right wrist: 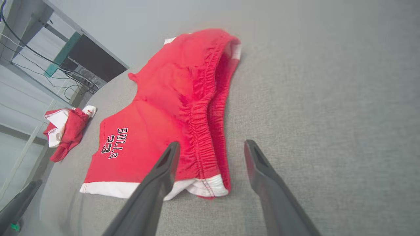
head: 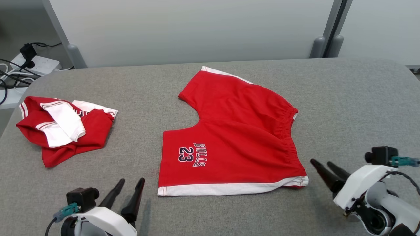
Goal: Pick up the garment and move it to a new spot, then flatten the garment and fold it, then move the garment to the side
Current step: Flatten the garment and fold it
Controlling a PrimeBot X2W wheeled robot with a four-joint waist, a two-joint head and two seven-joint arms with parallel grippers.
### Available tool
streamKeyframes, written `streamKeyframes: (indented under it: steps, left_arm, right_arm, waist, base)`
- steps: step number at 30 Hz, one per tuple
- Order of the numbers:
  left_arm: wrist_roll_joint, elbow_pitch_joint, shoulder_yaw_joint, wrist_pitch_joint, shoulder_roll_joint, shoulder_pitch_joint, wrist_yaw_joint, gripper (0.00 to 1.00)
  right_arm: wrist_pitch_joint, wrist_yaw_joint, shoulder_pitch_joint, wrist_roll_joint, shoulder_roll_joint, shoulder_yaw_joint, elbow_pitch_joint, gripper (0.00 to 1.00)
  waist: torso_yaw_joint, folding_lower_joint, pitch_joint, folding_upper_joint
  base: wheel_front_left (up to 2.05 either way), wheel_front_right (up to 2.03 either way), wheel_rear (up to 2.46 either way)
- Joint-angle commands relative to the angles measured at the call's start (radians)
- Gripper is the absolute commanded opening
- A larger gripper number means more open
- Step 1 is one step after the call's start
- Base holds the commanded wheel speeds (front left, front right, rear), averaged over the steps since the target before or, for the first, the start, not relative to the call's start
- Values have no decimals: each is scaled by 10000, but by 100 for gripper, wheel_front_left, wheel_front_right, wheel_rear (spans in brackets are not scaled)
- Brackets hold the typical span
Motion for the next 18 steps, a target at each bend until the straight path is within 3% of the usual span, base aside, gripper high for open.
streamKeyframes:
  steps: [1,9,14,15,18]
  left_arm:
    - [635,-189,943,-133,64,-89,-71,100]
    - [2825,-851,3173,-133,-744,360,-71,100]
    - [4052,-1273,4369,-133,-1400,670,-71,100]
    - [4434,-1417,4758,-133,-1615,780,-71,100]
    - [4952,-1635,5235,-133,-1896,935,-71,100]
  right_arm:
    - [-665,46,206,-290,-328,-67,3,100]
    - [-1883,46,-180,-1759,-129,-556,561,100]
    - [-1901,46,83,-4179,409,-3279,317,100]
    - [-1902,46,444,-5335,671,-4283,11,100]
    - [-1903,46,1060,-6660,1150,-5515,-424,100]
  waist:
    - [-14,0,-74,0]
    - [-149,0,-159,0]
    - [-271,0,-187,0]
    - [-306,0,-208,0]
    - [-344,0,-269,0]
  base:
    - [0,0,0]
    - [0,0,0]
    - [0,0,0]
    - [0,0,0]
    - [0,0,0]
